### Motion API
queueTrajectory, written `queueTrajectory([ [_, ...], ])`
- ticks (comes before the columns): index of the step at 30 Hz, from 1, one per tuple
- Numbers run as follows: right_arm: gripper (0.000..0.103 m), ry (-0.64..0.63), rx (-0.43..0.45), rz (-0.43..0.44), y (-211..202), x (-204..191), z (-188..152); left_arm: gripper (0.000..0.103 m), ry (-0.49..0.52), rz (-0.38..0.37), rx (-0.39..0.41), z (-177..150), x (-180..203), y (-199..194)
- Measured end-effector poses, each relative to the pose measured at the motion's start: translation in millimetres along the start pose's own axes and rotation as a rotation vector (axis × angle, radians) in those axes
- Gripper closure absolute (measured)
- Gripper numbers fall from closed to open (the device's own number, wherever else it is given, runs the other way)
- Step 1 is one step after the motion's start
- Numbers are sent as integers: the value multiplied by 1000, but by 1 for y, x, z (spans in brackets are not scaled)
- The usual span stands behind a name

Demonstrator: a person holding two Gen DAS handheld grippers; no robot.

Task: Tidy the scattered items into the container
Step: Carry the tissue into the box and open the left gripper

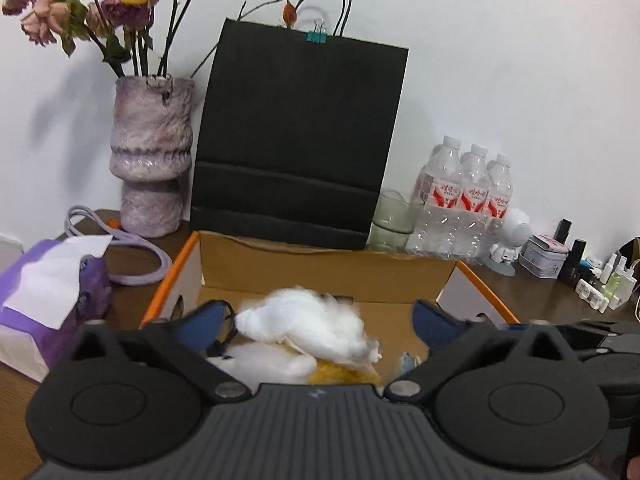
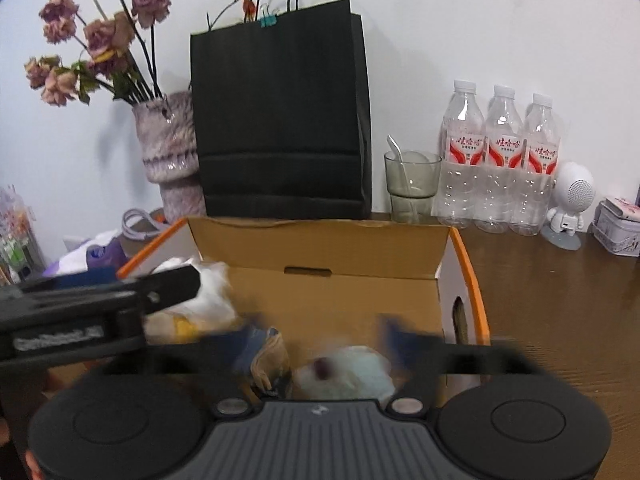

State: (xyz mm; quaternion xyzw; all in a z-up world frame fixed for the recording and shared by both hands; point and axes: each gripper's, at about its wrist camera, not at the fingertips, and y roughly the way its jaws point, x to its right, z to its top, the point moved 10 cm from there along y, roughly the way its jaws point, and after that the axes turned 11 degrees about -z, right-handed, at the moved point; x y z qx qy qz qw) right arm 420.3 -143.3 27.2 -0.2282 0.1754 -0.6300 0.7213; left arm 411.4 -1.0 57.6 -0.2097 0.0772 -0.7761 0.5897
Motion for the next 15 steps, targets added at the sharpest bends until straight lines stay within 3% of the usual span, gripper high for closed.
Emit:
queueTrajectory([
  [6, 0, -64, 16, -11, -15, -10, 4, 0, 13, 46, -18, 2, -2, -4],
  [15, 0, -60, 26, -23, -23, -7, 9, 0, -6, 56, -8, 6, -5, -15],
])
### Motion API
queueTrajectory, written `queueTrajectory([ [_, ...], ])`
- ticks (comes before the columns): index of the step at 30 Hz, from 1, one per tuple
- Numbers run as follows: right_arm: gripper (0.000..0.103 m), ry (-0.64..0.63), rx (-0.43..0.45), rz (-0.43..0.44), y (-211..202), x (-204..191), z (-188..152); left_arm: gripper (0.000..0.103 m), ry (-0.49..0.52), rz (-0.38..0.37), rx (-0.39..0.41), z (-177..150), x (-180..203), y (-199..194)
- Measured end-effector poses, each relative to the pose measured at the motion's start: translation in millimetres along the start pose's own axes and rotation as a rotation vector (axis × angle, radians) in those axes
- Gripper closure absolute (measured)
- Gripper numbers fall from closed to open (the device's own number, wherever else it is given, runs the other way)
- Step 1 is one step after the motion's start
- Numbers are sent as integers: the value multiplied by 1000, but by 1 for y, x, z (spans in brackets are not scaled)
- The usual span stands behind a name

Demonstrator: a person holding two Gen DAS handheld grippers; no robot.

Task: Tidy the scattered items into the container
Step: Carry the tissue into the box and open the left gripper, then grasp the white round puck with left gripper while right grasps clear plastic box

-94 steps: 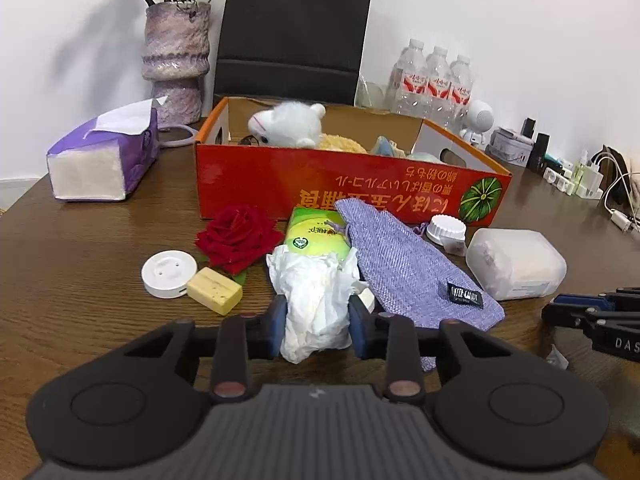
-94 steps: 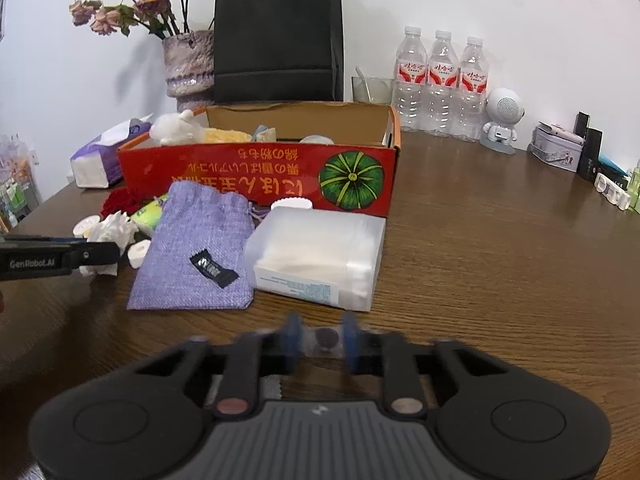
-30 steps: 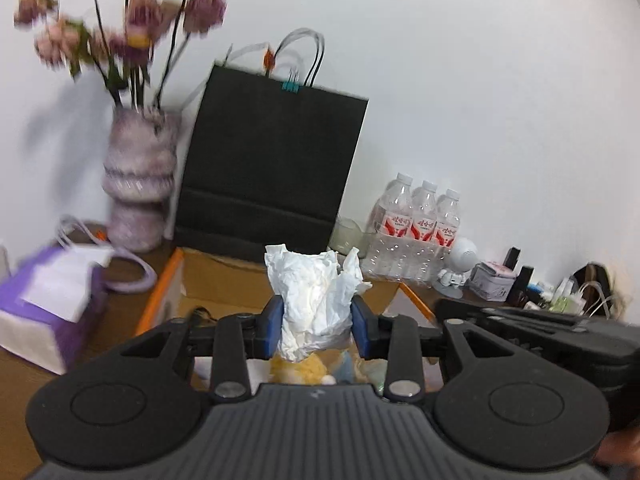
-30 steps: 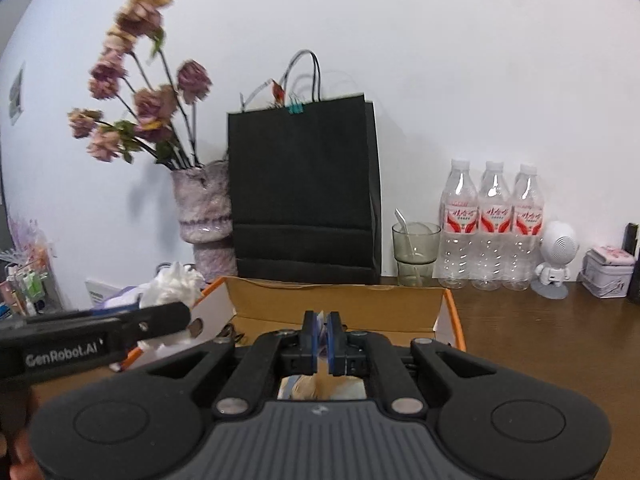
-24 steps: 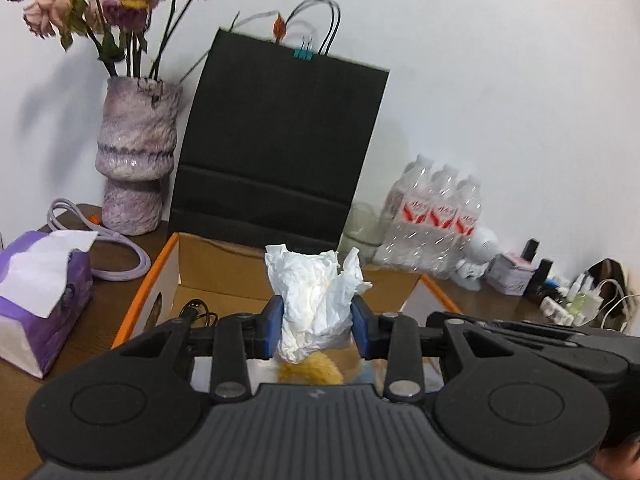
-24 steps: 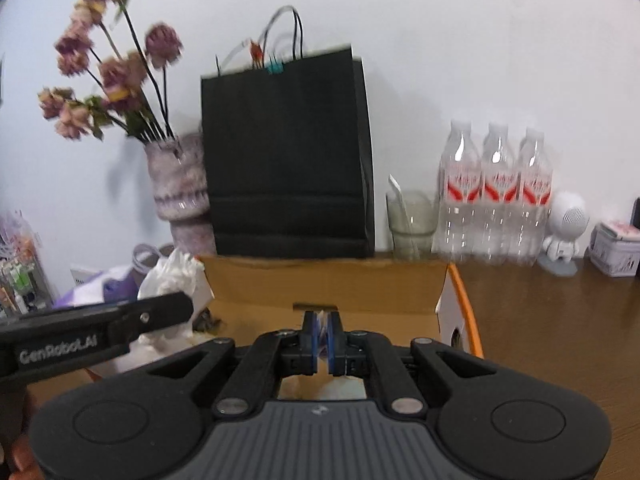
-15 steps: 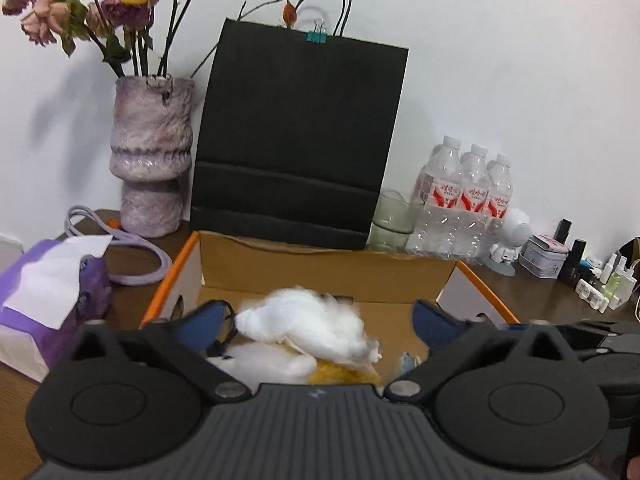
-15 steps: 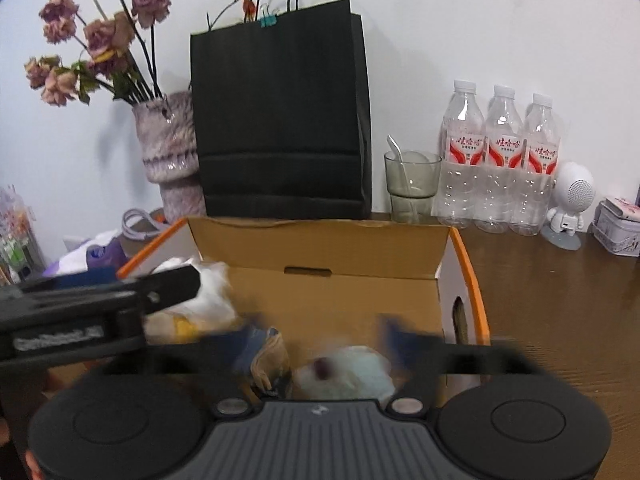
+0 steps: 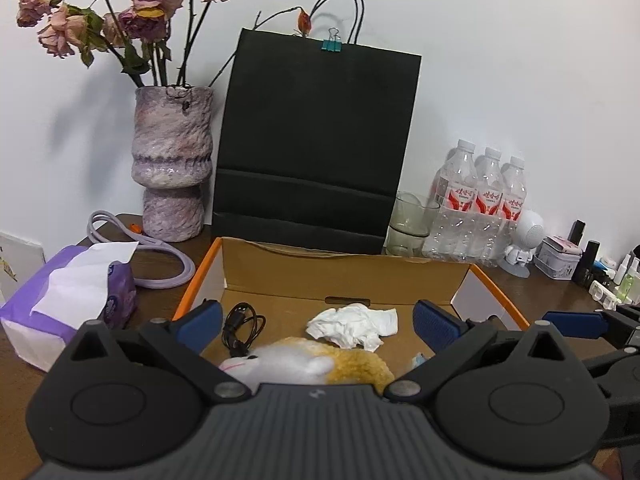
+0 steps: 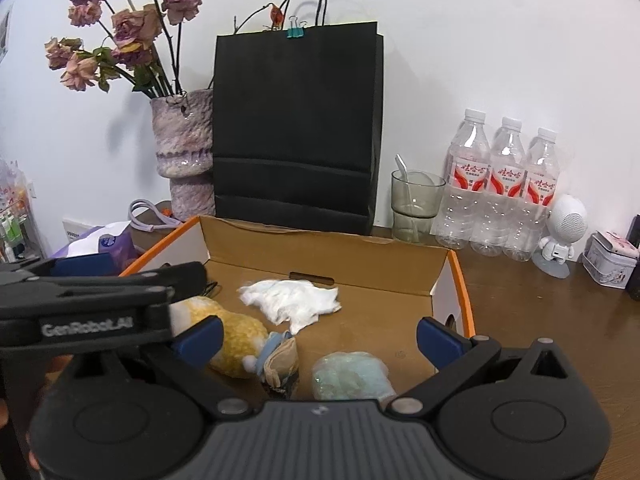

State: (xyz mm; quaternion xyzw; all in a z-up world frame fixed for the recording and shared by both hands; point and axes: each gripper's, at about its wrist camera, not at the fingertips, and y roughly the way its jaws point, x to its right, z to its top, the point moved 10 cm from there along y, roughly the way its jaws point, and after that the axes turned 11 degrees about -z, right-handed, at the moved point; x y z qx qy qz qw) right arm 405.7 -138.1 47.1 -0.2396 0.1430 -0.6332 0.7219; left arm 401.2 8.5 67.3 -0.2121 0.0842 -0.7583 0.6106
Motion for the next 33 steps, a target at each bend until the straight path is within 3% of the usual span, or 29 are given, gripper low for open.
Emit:
queueTrajectory([
  [11, 0, 7, 8, 7, -14, -5, 0, 0, 12, 11, 33, 8, -1, -34],
  [20, 0, -6, 19, -20, -51, 16, -24, 0, 43, 38, 77, 15, -28, -103],
  [26, 0, -41, -49, -59, -66, 30, -74, 0, 72, 99, 13, -12, -60, -134],
  [33, 0, -47, -113, -101, -76, 38, -123, 0, 83, 118, -88, -62, -82, -142],
])
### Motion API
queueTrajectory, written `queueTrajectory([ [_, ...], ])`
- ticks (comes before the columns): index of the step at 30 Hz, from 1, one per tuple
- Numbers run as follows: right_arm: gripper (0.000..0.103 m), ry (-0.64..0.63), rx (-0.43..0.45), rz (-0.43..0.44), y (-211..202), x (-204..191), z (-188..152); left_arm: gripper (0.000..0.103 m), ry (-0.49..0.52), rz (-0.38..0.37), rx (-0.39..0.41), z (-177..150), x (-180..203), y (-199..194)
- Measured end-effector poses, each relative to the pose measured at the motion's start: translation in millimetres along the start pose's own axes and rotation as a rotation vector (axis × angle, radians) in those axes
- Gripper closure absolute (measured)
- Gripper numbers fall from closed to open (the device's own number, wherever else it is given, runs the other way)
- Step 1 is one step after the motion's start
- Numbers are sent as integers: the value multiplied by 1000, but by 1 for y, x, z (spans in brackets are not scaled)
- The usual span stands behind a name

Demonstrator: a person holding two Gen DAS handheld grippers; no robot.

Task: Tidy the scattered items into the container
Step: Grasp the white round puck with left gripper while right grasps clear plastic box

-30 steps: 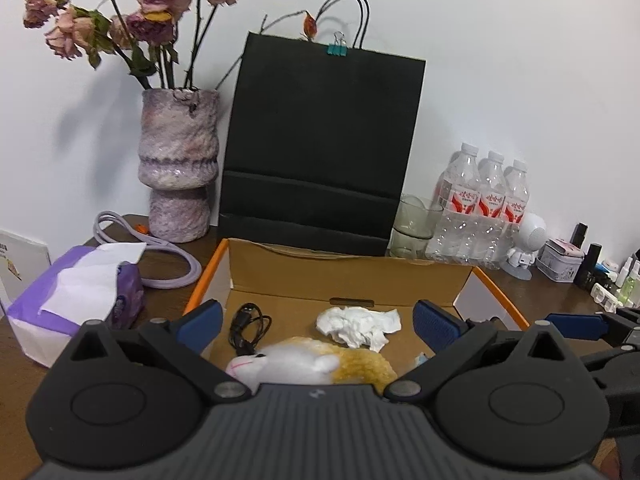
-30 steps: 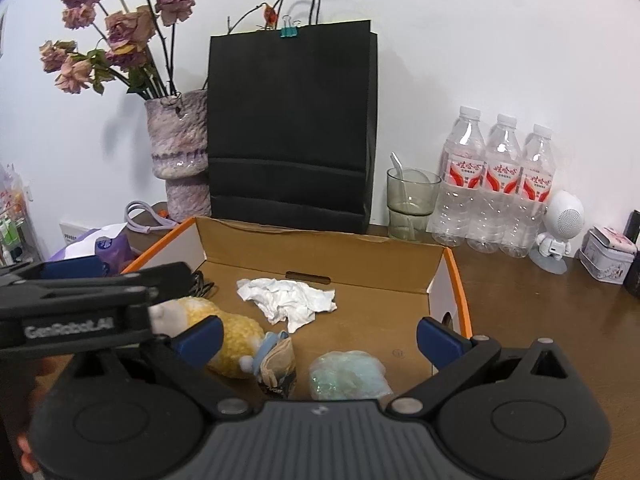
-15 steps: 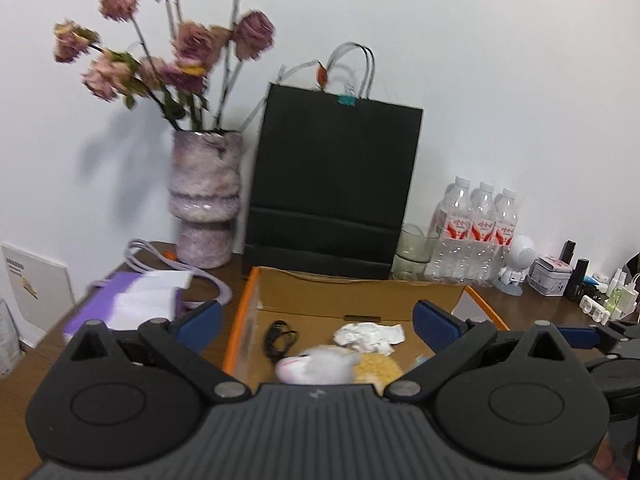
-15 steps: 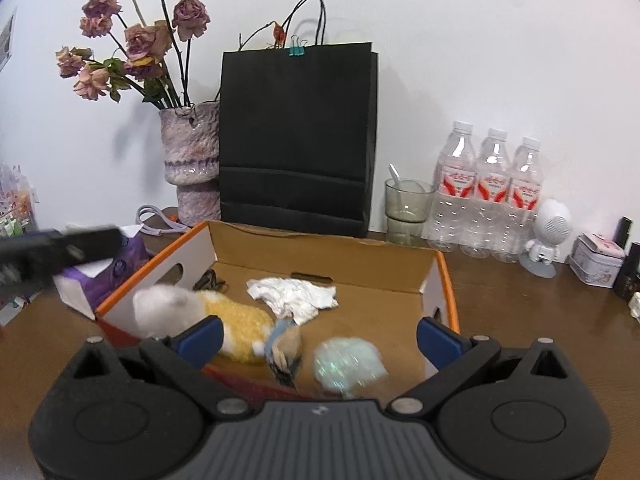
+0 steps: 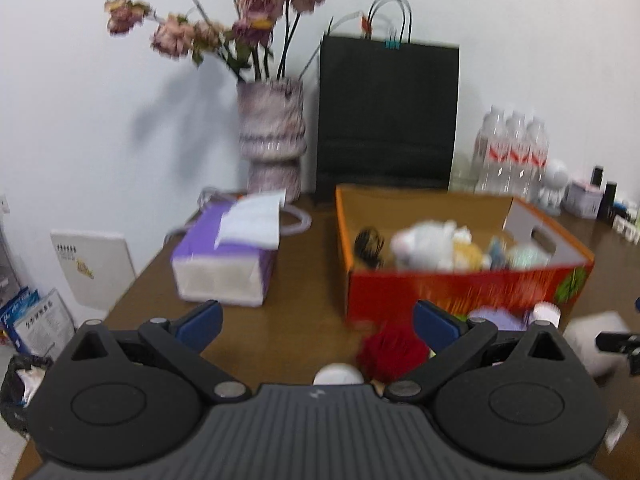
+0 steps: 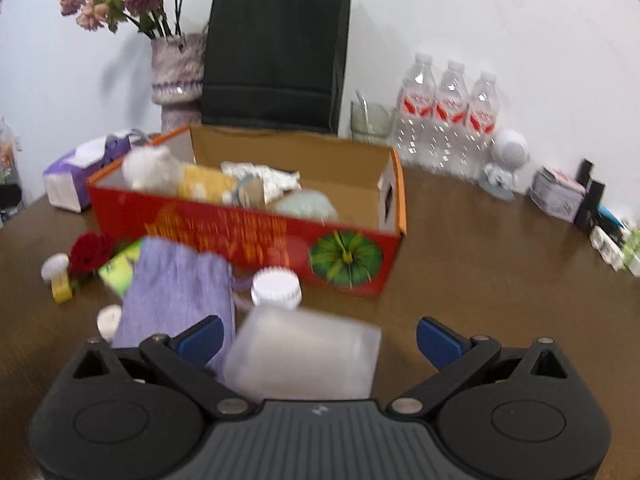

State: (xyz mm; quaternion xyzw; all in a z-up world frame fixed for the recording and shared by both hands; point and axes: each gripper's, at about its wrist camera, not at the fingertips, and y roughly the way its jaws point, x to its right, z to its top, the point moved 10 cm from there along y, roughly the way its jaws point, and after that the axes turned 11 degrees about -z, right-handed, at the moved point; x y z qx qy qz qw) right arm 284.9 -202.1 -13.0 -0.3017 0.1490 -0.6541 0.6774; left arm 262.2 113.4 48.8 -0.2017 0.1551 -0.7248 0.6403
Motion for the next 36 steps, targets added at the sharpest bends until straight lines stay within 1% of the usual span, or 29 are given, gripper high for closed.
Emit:
queueTrajectory([
  [2, 0, 13, -17, -2, 1, 2, -10, 0, -14, -1, -26, -13, -6, 4],
  [4, 0, 38, -36, 4, 3, 3, -17, 0, -28, 16, -49, -25, -14, 10],
  [7, 0, 76, -47, 5, 6, 1, -22, 0, -38, 29, -84, -39, -23, 20],
  [13, 0, 83, -58, -19, 13, -8, -21, 0, 11, 73, -138, -54, -35, 39],
  [18, 0, 81, -68, -34, 21, -16, -22, 0, 24, 18, -161, -58, -28, 51],
  [21, 0, 78, -72, -43, 24, -18, -22, 0, 35, 12, -158, -56, -27, 55],
  [24, 0, 84, -74, -52, 27, -16, -23, 0, 25, -5, -162, -55, -26, 59],
  [27, 0, 105, -77, -59, 30, -11, -23, 0, 12, -47, -166, -57, -21, 61],
  [30, 0, 123, -81, -65, 32, -8, -23, 0, 4, -47, -166, -57, -20, 65],
  [34, 0, 124, -78, -72, 35, -7, -22, 4, -10, -51, -173, -61, -20, 72],
  [35, 0, 122, -75, -76, 35, -7, -22, 9, -9, -52, -168, -60, -19, 72],
  [36, 0, 120, -73, -80, 35, -7, -21, 12, -10, -55, -162, -59, -18, 71],
])
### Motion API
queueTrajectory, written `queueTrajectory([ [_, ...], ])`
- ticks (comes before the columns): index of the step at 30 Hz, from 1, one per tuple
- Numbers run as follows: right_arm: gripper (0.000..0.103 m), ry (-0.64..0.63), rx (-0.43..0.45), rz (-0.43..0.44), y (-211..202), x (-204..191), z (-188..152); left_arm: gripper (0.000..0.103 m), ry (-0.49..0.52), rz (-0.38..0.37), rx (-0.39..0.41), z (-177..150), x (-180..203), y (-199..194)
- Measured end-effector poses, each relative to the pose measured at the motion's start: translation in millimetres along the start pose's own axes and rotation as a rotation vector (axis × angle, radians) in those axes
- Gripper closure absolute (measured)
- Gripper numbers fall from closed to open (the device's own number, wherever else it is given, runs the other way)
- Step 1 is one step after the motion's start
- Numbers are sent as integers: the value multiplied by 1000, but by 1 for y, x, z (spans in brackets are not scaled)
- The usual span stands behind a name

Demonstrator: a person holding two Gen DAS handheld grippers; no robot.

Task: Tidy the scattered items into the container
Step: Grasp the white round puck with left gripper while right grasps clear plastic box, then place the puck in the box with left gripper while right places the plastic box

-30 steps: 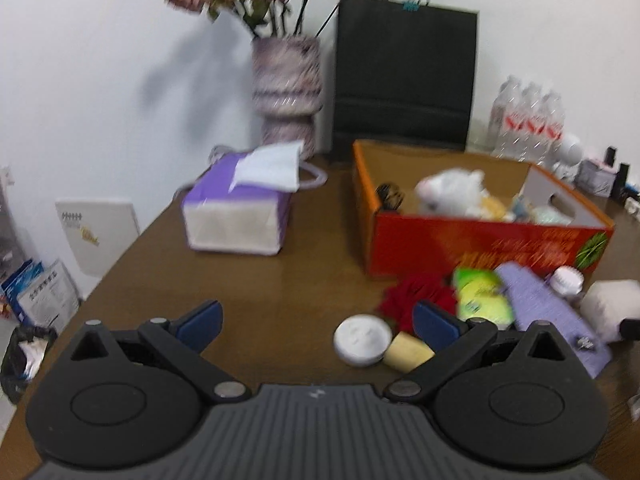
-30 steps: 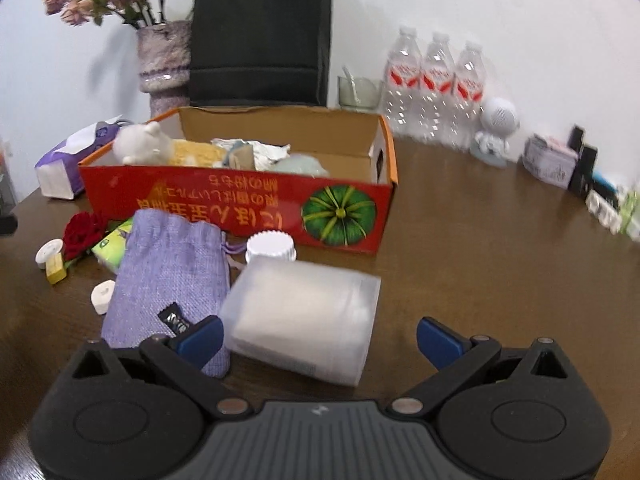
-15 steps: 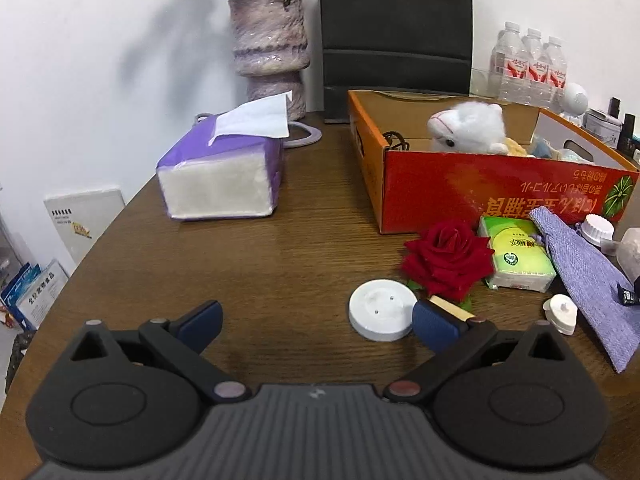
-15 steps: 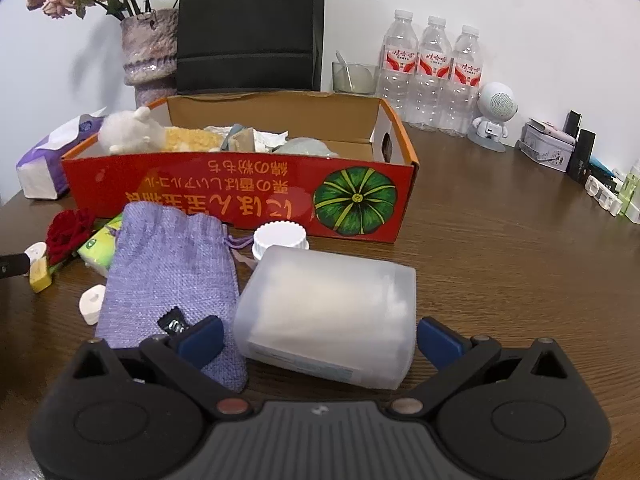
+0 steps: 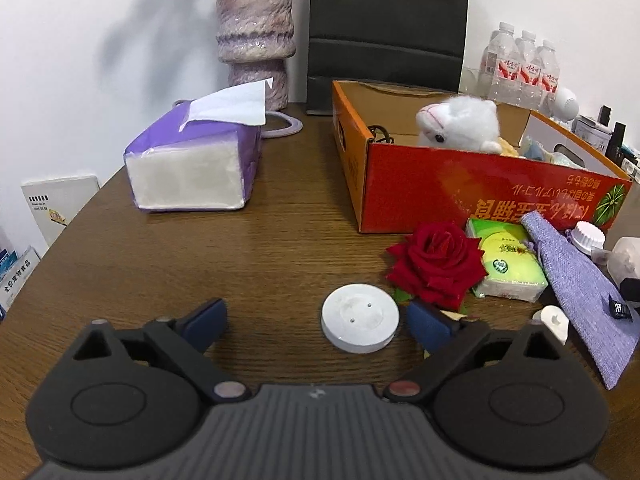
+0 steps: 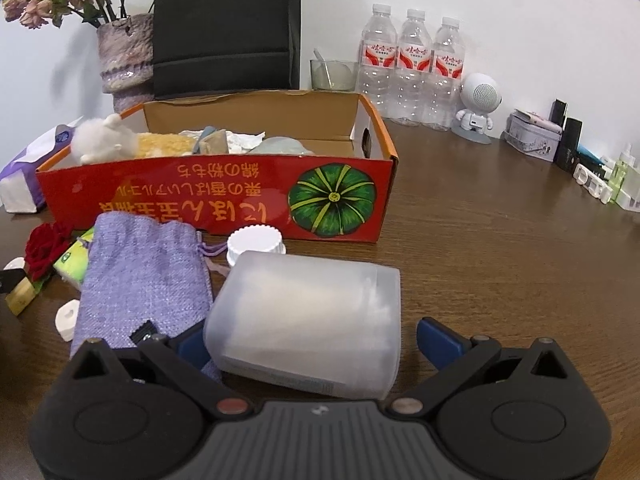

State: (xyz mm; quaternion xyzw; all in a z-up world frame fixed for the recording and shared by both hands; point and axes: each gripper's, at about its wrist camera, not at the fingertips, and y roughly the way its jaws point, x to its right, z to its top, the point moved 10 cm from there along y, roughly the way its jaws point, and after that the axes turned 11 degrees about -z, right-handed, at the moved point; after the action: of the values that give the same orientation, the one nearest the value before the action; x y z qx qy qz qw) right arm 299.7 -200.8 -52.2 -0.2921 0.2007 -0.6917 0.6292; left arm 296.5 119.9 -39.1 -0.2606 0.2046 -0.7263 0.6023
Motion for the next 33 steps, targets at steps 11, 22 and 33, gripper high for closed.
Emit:
queueTrajectory([
  [11, 20, -10, 20, 11, -5, -3, 2, 63, 4, 4, 36, 2, 12, -4],
  [22, 20, 25, 110, 46, -29, 6, 11, 63, 7, -15, 109, 6, 32, -28],
  [33, 20, 48, 245, 104, -59, 4, 71, 63, 22, -100, 279, 73, 72, -60],
])
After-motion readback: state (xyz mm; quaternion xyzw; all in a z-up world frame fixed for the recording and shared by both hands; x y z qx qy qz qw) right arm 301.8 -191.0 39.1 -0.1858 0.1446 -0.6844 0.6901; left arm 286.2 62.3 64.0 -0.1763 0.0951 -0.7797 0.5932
